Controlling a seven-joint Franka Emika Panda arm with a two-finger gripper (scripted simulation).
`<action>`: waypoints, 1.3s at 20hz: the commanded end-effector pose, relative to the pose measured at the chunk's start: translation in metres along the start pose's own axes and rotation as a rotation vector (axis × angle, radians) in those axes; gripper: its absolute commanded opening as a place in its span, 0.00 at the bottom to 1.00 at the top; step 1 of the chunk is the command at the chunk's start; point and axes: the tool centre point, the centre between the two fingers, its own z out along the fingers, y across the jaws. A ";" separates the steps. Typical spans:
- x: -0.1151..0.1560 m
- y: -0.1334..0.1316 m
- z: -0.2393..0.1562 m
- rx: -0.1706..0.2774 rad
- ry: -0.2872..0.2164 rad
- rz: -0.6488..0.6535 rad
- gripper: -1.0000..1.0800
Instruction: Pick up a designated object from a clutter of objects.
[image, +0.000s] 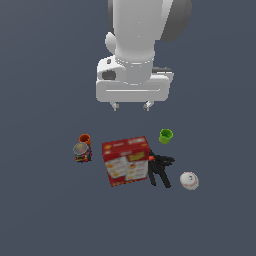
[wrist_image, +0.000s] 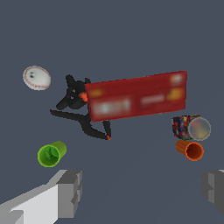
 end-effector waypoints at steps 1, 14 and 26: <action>0.000 0.000 0.000 0.000 0.000 0.000 0.96; 0.005 -0.010 -0.014 0.023 0.033 -0.025 0.96; 0.009 0.015 0.014 0.029 0.030 -0.090 0.96</action>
